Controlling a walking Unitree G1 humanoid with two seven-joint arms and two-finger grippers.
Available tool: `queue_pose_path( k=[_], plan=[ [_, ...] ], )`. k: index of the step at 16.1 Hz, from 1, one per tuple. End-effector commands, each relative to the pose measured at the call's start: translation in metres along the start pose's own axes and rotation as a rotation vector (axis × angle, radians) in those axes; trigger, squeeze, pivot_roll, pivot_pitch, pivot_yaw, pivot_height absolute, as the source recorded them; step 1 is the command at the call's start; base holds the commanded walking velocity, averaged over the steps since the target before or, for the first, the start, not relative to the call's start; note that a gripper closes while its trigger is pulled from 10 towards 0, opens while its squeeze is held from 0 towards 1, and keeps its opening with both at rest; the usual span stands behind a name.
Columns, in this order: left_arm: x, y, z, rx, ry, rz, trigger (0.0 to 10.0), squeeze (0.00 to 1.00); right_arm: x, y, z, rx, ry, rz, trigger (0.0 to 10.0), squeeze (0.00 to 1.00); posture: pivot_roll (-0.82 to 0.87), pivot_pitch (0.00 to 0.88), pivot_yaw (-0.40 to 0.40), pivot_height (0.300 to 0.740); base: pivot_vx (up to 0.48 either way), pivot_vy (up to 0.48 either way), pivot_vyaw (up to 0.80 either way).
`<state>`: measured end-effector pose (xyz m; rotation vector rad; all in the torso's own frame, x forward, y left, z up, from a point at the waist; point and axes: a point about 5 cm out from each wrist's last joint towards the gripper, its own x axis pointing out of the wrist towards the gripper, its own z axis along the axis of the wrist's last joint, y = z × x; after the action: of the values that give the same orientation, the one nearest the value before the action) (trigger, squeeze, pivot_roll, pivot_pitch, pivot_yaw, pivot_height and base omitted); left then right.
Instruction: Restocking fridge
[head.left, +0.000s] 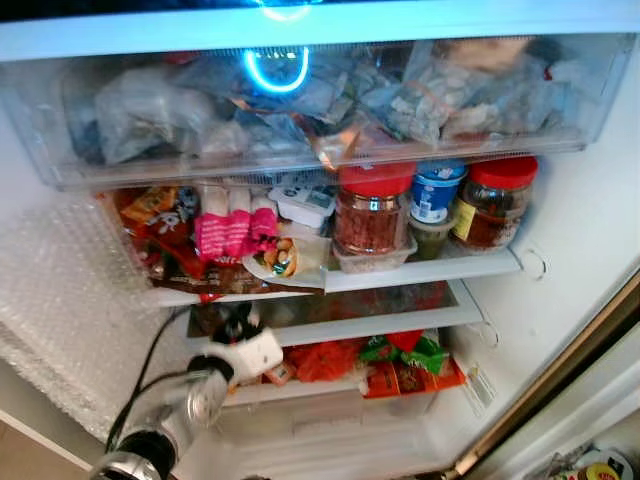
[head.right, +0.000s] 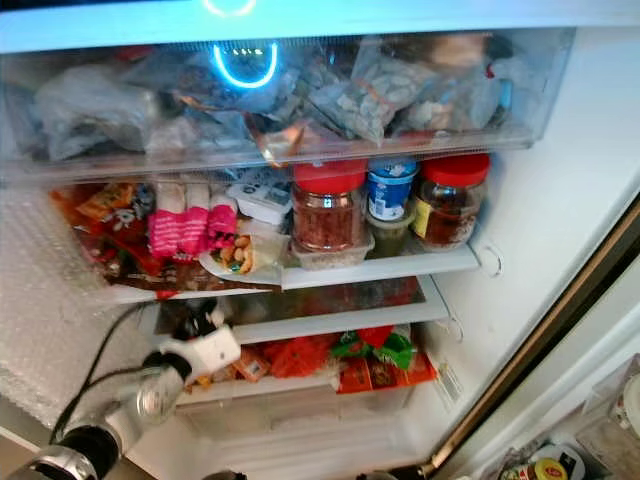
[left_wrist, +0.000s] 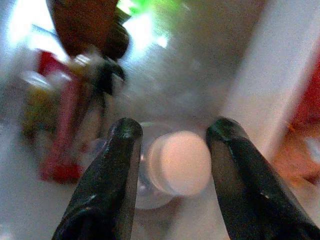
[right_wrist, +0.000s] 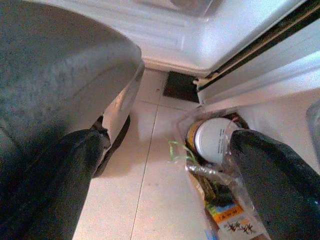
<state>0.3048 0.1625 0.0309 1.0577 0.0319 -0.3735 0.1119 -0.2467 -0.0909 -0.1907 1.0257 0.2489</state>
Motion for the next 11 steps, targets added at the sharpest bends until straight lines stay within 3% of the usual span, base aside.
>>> queue_pose_path(
  k=[1, 8, 11],
  plan=[
    [-0.002, -0.002, -0.005, 0.001, 0.029, -0.024, 10.0, 1.0, 0.001, 0.0, 0.002, 0.002, -0.008, -0.002, 10.0, 0.0, -0.01, 0.027, -0.024, 0.646, 0.0, 0.0, 0.0],
    [0.003, 0.015, -0.007, -0.072, 0.026, 0.086, 10.0, 1.0, 0.001, 0.0, 0.003, -0.002, -0.009, -0.002, 10.0, 0.0, 0.0, 0.022, -0.025, 0.646, 0.0, 0.0, 0.0],
    [0.006, 0.022, 0.004, -0.143, -0.056, 0.09, 10.0, 1.0, 0.001, 0.0, 0.003, -0.003, -0.01, -0.005, 10.0, 0.0, 0.0, 0.023, -0.027, 0.646, 0.0, 0.0, 0.0]
  ],
)
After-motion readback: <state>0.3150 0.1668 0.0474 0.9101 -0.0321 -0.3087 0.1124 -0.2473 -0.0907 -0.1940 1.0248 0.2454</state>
